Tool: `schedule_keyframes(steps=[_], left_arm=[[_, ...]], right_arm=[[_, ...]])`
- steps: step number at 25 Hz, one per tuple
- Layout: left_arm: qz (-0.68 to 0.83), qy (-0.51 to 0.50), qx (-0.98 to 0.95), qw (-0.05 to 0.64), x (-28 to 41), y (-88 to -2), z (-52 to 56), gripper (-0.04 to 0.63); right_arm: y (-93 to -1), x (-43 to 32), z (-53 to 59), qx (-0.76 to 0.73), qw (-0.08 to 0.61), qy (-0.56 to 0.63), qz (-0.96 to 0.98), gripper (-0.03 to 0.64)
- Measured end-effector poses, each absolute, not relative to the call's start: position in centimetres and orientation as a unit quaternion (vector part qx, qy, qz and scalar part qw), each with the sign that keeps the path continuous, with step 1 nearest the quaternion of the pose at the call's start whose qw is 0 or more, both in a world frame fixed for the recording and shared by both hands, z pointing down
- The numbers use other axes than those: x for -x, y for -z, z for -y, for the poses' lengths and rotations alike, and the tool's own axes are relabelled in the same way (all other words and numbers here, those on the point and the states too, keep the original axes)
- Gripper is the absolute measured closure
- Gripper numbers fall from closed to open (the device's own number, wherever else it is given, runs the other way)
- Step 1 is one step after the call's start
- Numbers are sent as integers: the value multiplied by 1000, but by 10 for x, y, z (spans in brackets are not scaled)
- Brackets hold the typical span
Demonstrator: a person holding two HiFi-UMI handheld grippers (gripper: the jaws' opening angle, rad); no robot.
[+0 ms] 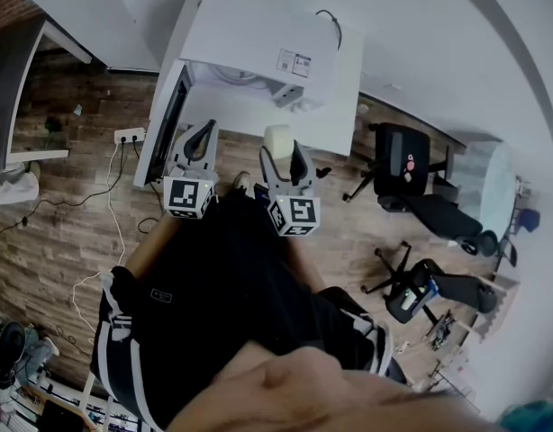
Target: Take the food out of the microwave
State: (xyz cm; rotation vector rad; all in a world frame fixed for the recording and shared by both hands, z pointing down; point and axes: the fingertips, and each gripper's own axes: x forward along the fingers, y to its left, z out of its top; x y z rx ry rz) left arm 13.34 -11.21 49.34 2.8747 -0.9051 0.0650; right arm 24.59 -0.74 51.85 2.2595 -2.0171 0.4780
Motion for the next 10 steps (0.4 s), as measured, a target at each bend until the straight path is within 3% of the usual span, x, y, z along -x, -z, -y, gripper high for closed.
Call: schedule_keyframes(steps=[10], left_arm=[[299,-22,-952,62,-134,-495,111,565]], right_arm=[[-518,-243,7,-733,40,-158,660,319]])
